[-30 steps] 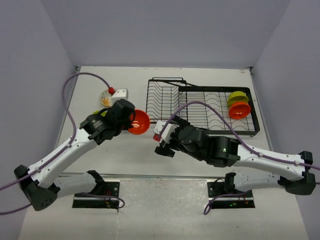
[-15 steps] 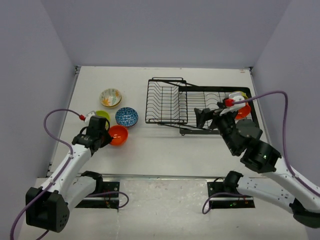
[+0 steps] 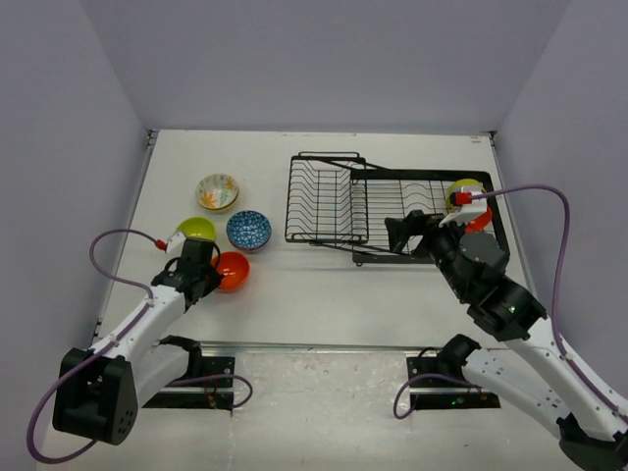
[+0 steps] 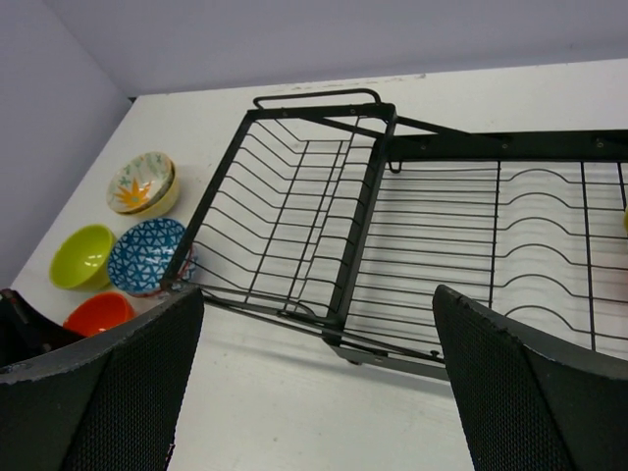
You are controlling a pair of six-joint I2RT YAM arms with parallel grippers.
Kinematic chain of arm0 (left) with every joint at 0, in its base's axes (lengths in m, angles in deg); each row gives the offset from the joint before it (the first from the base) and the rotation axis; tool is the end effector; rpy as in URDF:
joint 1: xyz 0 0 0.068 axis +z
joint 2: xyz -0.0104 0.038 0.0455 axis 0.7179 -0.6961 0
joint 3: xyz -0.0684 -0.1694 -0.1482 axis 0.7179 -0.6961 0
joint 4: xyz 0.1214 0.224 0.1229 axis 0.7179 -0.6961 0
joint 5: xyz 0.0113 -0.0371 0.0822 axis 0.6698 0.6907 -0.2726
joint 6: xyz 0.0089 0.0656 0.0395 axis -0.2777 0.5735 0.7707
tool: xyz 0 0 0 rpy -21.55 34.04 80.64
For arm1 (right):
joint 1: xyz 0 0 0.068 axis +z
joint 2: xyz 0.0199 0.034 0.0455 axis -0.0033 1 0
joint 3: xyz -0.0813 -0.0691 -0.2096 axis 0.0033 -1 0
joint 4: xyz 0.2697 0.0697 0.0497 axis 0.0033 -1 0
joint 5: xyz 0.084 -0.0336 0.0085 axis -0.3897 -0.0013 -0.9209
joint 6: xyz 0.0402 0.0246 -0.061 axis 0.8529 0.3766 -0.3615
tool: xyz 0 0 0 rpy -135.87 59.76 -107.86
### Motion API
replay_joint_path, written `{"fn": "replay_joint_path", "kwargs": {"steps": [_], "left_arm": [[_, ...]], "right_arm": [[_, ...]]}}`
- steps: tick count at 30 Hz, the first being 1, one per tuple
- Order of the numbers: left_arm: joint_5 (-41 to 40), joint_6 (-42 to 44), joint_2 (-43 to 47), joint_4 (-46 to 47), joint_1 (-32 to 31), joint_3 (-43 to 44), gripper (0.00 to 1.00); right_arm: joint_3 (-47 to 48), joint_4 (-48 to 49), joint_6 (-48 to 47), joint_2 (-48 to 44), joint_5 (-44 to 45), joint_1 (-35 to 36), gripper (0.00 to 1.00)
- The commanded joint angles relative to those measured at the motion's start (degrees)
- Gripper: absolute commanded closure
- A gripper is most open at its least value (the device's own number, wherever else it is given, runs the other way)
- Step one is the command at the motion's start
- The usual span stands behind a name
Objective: Unload the bowls from the dish rack
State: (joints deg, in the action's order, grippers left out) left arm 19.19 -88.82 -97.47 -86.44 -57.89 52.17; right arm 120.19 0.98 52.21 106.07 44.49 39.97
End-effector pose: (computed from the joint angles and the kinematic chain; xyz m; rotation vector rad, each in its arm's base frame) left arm 0.2273 -0.0281 0.0974 -0.9760 2.3090 -0.0625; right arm 0.1875 0.1253 0.3456 0.0102 1.7186 0.4621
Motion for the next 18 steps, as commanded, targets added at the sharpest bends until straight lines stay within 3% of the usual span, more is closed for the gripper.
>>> {"fn": "replay_joint_path", "kwargs": {"steps": [1,7,18], "left_arm": [[-2.19,-1.10,-1.73,7.51,0.50,0.27,1.00],[-3.51,-0.49,-9.81,9.45,0.06,4.14,1.00],[-6.58,-0.04,-16.06,8.67,-1.78,10.64,1.00]], "right_arm": [[-0.21,1.40,1.29,-2.25,-1.36,-0.26,0.01],[-1.26,1.40,0.85,-3.83,-1.19,-0.17,0.01],[-1.18,1.40,0.41,-0.06,1.10,-1.49,0.01]]}}
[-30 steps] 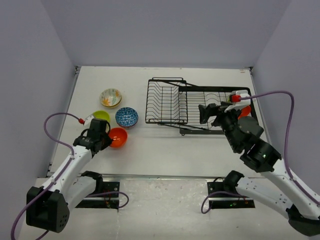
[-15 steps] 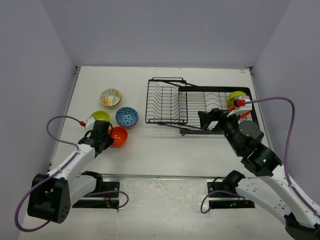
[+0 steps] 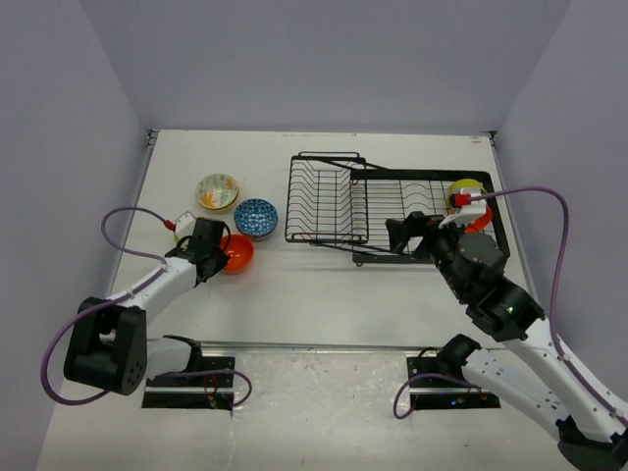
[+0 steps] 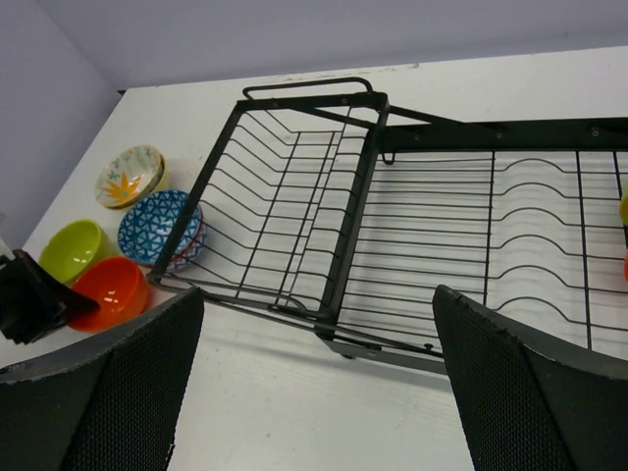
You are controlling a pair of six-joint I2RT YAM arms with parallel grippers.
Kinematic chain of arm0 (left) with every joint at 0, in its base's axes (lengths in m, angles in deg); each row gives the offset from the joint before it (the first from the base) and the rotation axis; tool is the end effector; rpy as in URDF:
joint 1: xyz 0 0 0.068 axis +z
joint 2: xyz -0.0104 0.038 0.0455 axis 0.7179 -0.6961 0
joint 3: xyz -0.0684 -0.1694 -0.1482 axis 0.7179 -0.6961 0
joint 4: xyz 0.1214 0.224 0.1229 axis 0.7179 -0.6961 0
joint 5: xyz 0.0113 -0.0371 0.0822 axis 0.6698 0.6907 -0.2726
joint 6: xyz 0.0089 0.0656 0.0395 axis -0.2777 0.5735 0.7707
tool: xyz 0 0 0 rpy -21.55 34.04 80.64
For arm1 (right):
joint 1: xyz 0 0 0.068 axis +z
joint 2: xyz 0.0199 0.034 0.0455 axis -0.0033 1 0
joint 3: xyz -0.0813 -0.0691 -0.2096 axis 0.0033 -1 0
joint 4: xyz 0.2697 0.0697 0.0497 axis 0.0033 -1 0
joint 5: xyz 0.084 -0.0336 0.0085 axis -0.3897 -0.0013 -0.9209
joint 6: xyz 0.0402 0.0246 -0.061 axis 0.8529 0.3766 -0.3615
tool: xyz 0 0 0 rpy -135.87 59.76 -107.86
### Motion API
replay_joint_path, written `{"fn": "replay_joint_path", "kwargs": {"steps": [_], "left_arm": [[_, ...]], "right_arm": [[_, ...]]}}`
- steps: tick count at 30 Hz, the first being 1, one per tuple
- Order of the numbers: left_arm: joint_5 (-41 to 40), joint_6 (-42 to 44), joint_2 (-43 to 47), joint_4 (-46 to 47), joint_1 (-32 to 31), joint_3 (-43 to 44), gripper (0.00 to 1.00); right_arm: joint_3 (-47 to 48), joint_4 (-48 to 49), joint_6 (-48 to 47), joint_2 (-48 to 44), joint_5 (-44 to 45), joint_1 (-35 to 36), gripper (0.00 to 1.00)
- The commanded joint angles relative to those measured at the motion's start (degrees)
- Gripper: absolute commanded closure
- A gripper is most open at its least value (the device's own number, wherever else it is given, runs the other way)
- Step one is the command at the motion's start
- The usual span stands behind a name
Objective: Unload the bowls from the dish rack
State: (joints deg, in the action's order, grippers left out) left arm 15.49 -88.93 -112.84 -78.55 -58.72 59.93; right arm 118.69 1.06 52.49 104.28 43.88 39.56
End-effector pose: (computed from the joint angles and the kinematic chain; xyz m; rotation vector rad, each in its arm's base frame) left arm 0.2667 -0.0364 0.0917 -0.9712 2.2730 -0.0029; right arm 0.1846 0.1216 0.3420 0.0143 1.7140 0.4725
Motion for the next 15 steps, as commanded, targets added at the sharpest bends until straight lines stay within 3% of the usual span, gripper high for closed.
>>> {"fn": "replay_joint_path", "kwargs": {"steps": [1,6,11,15], "left_arm": [[-3.41,-0.29,-0.09,-0.27,-1.39,2.71,1.00],[-5.53,-2.39,5.36,-1.07,-3.68,-1.24,1.00],[-5.00,-2.93,9.93,-0.99,-5.18,-5.28,1.00],[-5.44,-2.75,12.13,-1.43,-5.18,-7.31,0.95]], "right_arm": [[0.42,1.31,1.08,2.61,1.88,-1.60,0.01],[0.86,2.19,6.35,5.16,-0.65,-9.14,0.01],[-3.61,7.90,15.23,6.48,-11.97,-18.37,0.01],[-7.58,11.06,18.49,5.34,-15.16,-20.76,0.01]]}}
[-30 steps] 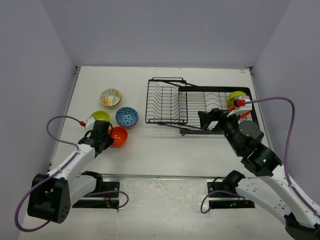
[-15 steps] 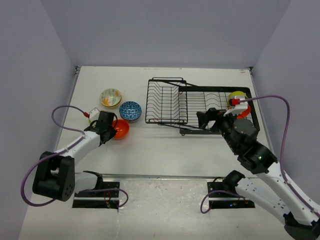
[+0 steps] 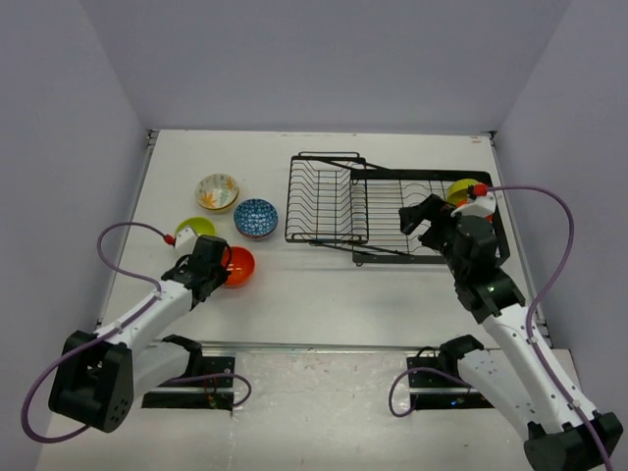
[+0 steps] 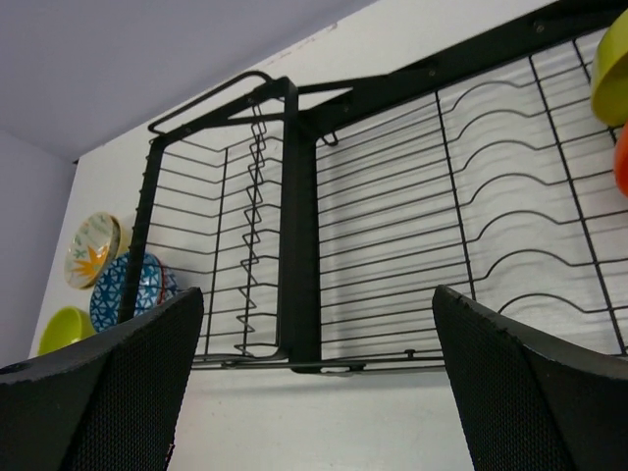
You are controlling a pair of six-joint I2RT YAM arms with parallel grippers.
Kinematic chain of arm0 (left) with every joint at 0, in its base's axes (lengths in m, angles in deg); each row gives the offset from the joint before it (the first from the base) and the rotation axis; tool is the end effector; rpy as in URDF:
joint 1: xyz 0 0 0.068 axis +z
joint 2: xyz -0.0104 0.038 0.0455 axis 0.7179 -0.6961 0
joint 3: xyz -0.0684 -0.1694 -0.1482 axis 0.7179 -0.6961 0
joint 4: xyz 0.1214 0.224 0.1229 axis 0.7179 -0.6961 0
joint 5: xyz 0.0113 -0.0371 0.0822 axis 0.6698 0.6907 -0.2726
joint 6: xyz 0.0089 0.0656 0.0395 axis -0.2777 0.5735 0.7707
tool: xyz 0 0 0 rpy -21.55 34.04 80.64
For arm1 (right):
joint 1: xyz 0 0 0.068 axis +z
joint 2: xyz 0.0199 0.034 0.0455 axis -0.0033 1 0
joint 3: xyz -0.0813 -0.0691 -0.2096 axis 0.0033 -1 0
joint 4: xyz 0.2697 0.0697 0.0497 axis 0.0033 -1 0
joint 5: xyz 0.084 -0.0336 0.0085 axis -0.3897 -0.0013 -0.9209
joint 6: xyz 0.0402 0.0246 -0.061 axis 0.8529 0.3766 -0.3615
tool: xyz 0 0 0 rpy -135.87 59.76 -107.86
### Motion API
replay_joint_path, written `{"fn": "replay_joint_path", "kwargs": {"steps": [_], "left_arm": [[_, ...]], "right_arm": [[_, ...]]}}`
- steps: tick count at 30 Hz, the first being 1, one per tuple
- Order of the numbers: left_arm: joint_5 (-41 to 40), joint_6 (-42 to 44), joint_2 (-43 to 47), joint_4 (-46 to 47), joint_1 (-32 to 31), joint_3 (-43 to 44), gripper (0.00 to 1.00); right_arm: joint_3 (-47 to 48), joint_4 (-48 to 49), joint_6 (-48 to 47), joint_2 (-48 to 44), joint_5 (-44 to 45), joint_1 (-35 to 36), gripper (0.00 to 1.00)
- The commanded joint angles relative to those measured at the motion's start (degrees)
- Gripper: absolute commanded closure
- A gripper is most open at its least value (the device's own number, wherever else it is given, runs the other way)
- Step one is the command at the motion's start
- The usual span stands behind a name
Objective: Unload the bowls from the dish rack
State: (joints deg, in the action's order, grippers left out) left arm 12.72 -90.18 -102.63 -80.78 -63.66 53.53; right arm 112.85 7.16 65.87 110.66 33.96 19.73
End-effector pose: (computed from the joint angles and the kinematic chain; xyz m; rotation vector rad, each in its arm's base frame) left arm 0.2380 -0.0483 0.0955 -0.9045 2.2506 -0.0204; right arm 0.2442 0.0739 0.2913 0.3857 1.7887 0.4891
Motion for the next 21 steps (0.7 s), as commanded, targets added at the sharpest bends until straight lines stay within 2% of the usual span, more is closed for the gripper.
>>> {"fn": "replay_joint_path", "kwargs": {"steps": [1,7,9,10,13,14,15,16,21], "left_arm": [[-2.93,-1.51,2.01,0.80,-0.24,-1.08,0.93],[-0.39,-0.36,1.40,2.47,-0.24,-1.26,0.82],[1.02,0.25,1.40,2.04,-0.24,-0.91,0.69],[1.46,0.60,1.75,1.69,-0.24,-0.90,0.50],[3.74,2.00,5.87,0.19,-0.32,-0.99,0.28],[4.45,2.62,8.67,-1.03,-0.32,-0.91,0.10],[5.24,2.71,10.17,-1.74,-0.32,-0.82,0.01],[5.51,3.06,11.67,-2.44,-0.41,-0.47,0.00],[7.35,4.90,21.16,-10.61,-0.50,3.31,0.00]], "right_arm": [[-1.92,5.06,5.03,-1.22,-5.59,-1.03,0.01],[-1.92,5.06,4.33,-2.27,-6.74,-1.73,0.01],[-2.27,5.06,4.94,-2.45,-6.65,-2.51,0.01],[-2.45,4.97,5.29,-2.53,-6.39,-2.96,0.01],[-2.97,4.27,7.83,-2.01,-6.99,-6.46,0.01],[-3.15,4.35,9.67,-1.75,-8.04,-7.69,0.01],[-3.41,4.44,10.82,-1.22,-9.36,-10.49,0.01],[-3.85,4.62,11.87,-0.96,-11.72,-11.91,0.01],[-4.56,5.59,18.47,-0.25,-11.40,-18.41,0.01]]}}
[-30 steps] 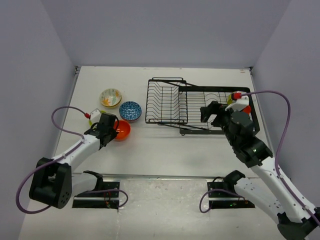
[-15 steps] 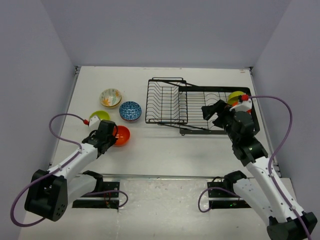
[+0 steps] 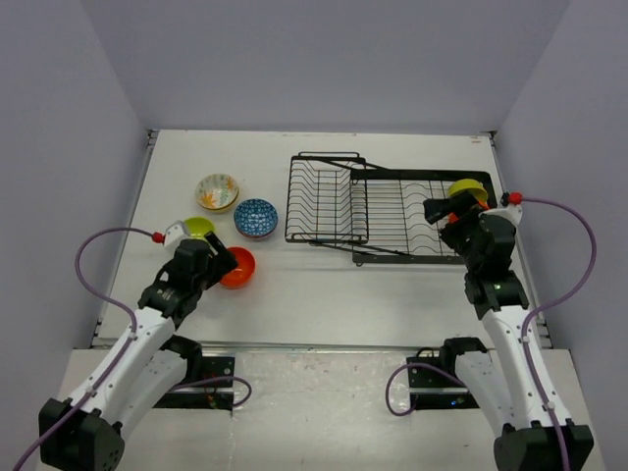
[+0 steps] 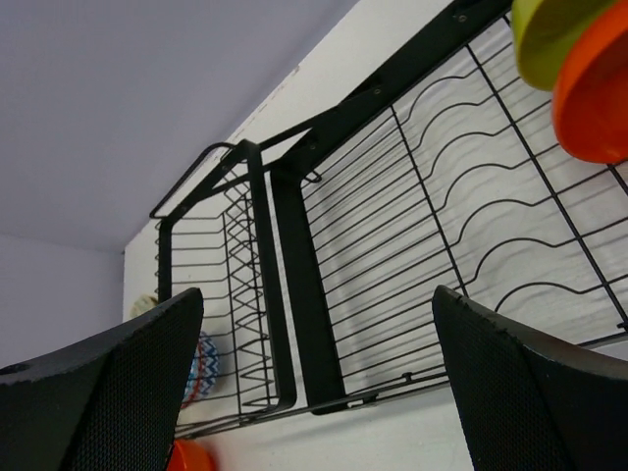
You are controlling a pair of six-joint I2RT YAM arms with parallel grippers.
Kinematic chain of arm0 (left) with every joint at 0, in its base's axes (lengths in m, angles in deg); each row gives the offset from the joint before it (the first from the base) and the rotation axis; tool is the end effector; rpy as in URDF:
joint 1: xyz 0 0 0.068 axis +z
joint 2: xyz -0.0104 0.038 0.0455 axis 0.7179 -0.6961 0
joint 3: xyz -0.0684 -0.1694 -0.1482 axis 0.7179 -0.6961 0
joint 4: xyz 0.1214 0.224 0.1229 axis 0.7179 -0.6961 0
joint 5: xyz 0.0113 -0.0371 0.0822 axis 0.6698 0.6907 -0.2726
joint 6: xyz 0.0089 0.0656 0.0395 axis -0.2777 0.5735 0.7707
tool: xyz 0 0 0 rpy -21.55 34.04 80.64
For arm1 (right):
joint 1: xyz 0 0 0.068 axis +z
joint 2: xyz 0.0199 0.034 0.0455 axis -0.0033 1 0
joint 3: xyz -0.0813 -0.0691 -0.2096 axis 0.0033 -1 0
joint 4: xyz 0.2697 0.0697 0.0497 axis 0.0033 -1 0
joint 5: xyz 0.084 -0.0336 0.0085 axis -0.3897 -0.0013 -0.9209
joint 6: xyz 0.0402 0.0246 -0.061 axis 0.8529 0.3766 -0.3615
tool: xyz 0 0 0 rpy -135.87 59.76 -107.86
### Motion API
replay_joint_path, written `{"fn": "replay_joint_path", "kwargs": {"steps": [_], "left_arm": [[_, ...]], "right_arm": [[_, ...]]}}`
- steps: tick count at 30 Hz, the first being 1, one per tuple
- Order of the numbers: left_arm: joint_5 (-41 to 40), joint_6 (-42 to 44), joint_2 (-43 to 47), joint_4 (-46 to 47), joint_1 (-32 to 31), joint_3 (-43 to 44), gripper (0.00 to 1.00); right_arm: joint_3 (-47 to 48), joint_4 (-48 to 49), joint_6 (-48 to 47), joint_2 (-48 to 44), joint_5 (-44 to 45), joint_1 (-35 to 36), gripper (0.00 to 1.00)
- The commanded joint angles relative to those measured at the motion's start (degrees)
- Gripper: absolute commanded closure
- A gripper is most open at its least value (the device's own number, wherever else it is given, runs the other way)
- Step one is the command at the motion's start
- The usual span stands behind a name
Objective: Unload the bowls from the dish rack
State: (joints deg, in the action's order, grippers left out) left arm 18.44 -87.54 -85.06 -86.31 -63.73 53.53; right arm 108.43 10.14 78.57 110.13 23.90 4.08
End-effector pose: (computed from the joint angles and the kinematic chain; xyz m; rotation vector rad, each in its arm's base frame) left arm 0.2250 -0.0508 0.1517 -0.8135 2.1496 -0.2531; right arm 0.2571 0.0169 0.2690 0.7101 1.7258 0.6021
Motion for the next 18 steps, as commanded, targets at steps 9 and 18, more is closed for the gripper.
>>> {"fn": "replay_joint_path", "kwargs": {"steps": [9,18], "left_arm": [[-0.30,17.01,4.14,-15.54,-0.96,31.14,0.00],[-13.13,28.28,-0.45,-15.03,-0.88,34.89,0.00]], "right_arm": [[-0.85,4.72,17.64,10.37,0.76,-16.73,0.01],[-5.15,24.21,16.42,23.21,-11.78,-27.65,0.01]]}}
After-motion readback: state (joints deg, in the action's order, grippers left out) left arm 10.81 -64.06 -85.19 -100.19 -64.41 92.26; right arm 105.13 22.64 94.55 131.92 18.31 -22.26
